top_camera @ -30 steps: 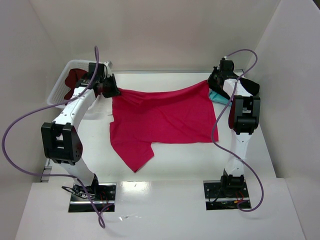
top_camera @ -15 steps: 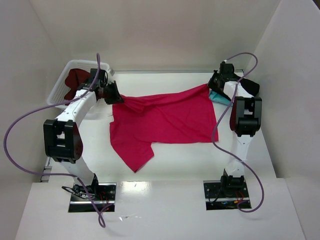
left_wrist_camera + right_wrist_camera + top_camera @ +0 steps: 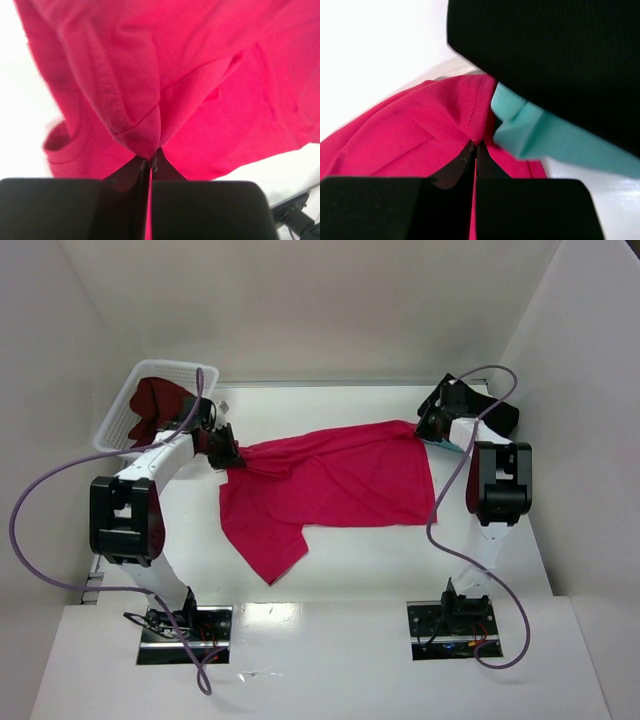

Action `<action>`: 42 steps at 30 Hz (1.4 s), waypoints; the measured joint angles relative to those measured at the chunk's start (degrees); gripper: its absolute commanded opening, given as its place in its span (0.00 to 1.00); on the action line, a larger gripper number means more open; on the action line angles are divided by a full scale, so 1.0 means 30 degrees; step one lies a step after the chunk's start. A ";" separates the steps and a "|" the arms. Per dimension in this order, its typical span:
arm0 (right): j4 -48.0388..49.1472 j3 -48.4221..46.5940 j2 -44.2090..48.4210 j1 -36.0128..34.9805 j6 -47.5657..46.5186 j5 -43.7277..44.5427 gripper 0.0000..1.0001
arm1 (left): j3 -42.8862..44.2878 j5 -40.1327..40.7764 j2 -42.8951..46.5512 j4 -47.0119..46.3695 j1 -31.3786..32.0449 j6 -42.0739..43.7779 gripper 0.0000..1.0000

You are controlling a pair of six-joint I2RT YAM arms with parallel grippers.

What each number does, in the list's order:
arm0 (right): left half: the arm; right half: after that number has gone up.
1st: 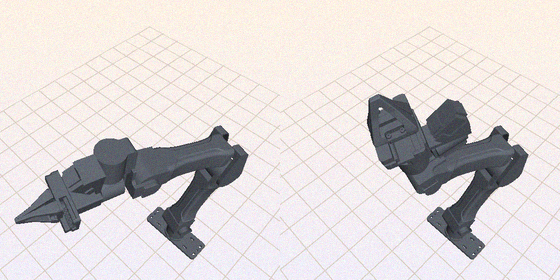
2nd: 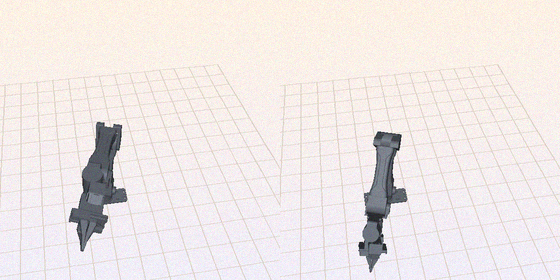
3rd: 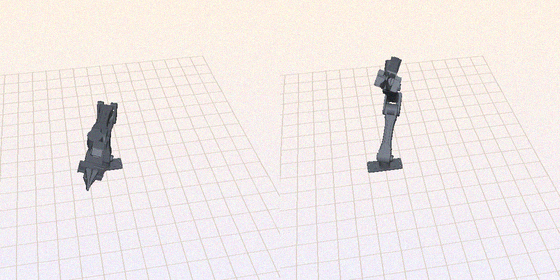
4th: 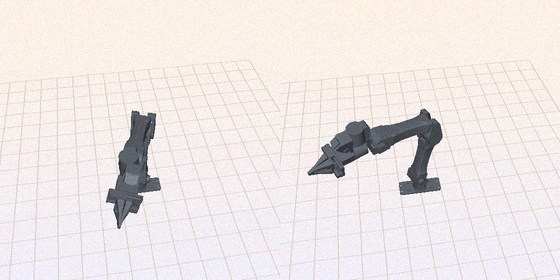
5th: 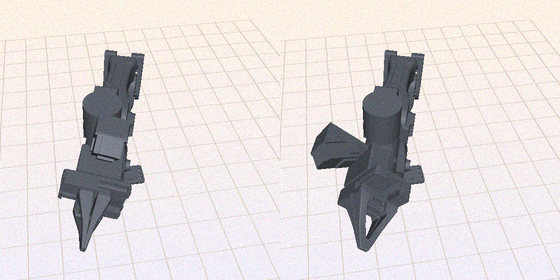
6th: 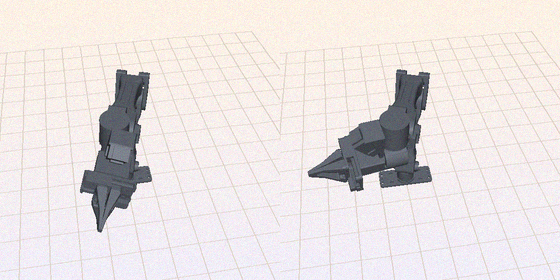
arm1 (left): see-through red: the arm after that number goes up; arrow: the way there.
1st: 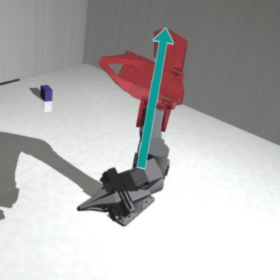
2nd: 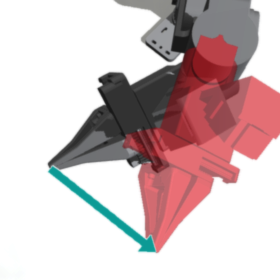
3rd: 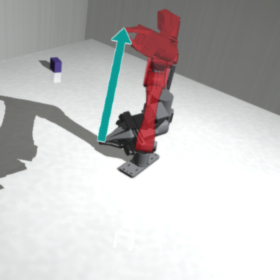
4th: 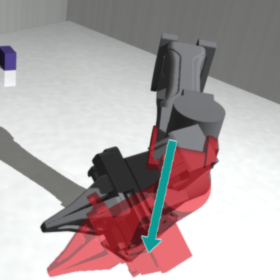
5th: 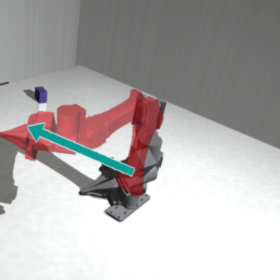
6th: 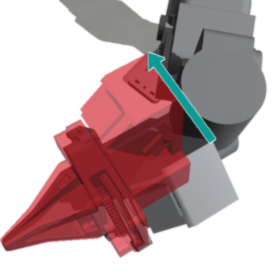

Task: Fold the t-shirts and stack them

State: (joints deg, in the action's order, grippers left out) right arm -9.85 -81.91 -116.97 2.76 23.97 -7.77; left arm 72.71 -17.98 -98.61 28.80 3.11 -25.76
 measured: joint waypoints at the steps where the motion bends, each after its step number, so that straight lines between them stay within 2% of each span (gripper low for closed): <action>1: 0.0029 0.0291 0.0328 0.0000 0.0044 0.0000 0.00 | -0.0007 0.0015 0.0000 -0.0080 -0.0131 -0.0007 0.00; 8: 0.0160 0.1064 0.2659 -0.0007 0.0160 0.0007 0.00 | 0.0321 0.0022 -0.0131 -0.0488 -0.1778 0.0036 0.00; 16: 0.0124 0.1056 0.4277 -0.0007 0.0189 0.0022 0.00 | 0.3883 -0.0488 -0.1749 -0.0066 -0.2674 0.1122 0.04; 21: 0.0102 0.1056 0.4597 -0.0007 0.0131 0.0175 0.00 | 0.4714 -0.1005 -0.2215 0.0124 -0.2652 0.1625 0.04; 26: 0.0015 0.1078 0.4597 -0.0007 0.0124 0.0240 0.00 | 0.4335 -0.1479 -0.2710 0.0255 -0.2652 0.1974 0.03; 35: 0.0102 0.1457 0.4510 -0.0007 0.0138 0.0087 0.00 | 0.0503 -0.0590 -0.2528 0.0036 -0.1974 0.1982 0.03; 37: 0.0117 0.1457 0.4408 -0.0007 0.0138 0.0000 0.00 | 0.0226 -0.0291 -0.2397 0.0066 -0.1705 0.1974 0.09; 39: 0.0138 0.1457 0.4291 -0.0007 0.0138 -0.0036 0.00 | -0.0051 0.0087 -0.2091 -0.0022 -0.1566 0.1923 0.26; 40: 0.0138 0.1457 0.4218 -0.0007 0.0138 -0.0058 0.00 | -0.0175 0.0240 -0.1902 -0.0051 -0.1566 0.1953 0.38; 42: 0.0138 0.1457 0.4073 -0.0007 0.0138 -0.0080 0.00 | -0.0430 0.0612 -0.1523 -0.0131 -0.1596 0.1865 0.44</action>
State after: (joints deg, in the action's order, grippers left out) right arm -9.43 -77.54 -104.75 2.74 24.38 -8.01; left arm 71.42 -16.14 -103.18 28.40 -1.67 -20.16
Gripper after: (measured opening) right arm 0.010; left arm 0.375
